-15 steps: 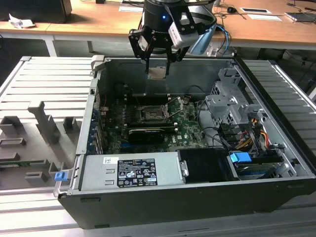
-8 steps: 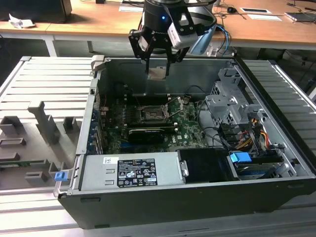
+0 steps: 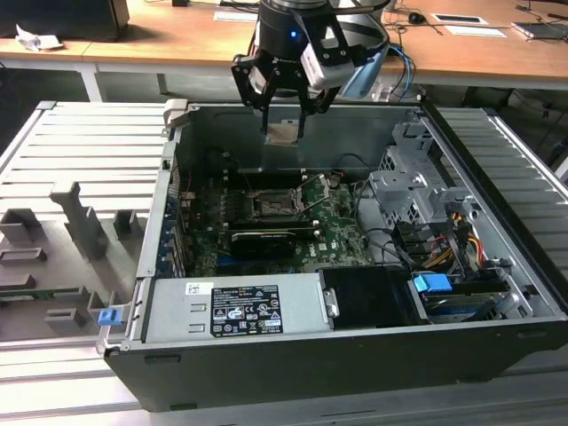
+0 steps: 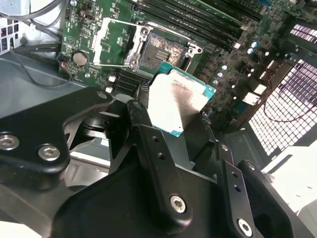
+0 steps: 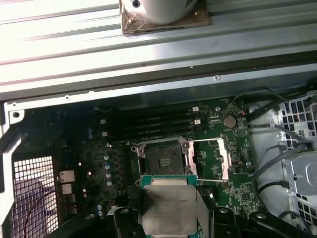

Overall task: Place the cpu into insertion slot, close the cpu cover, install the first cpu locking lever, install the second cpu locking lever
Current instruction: 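Place the cpu into insertion slot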

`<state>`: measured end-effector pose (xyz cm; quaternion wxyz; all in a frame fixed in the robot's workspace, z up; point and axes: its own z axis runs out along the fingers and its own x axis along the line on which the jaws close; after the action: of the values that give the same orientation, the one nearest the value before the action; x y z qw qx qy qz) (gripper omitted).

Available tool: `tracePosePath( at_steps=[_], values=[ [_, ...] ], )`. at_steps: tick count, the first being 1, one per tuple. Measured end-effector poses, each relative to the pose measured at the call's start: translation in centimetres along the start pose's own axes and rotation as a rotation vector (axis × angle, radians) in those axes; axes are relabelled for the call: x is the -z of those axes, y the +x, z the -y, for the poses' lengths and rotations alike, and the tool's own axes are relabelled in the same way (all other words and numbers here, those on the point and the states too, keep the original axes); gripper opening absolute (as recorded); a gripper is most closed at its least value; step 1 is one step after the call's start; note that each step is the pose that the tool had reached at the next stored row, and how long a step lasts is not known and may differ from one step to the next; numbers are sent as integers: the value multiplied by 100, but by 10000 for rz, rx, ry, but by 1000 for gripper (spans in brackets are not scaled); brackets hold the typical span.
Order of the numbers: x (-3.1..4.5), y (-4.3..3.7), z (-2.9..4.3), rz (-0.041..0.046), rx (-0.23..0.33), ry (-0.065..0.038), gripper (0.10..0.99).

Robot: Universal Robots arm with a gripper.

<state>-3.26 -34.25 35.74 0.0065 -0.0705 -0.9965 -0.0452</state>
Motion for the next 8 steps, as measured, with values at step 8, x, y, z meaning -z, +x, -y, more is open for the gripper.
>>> tracePosePath(
  at_steps=[8],
  values=[
    [-7,0,1,91,-1009,-19,529]
  ],
)
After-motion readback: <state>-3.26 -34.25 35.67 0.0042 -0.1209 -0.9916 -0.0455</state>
